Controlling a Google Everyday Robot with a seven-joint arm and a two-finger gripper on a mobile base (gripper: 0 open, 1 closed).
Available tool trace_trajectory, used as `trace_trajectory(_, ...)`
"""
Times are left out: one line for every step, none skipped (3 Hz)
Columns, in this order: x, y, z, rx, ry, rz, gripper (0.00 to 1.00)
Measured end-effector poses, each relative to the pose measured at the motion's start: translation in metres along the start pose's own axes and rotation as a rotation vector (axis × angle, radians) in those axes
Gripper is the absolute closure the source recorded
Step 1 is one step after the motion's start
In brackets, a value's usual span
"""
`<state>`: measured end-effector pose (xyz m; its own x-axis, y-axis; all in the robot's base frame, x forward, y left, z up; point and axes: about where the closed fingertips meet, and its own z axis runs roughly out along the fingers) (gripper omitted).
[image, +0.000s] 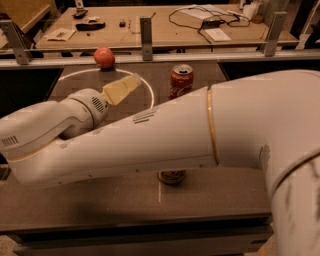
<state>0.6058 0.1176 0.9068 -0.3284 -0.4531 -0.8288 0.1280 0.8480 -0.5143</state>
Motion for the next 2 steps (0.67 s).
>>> trace_trajectory(-0.004,-0.022,0.008,0.022,-0.12,-0.032,0.0)
trace_trajectory(-0.004,-0.02,0.025,-0.02,-0.229,-0.069,0.0)
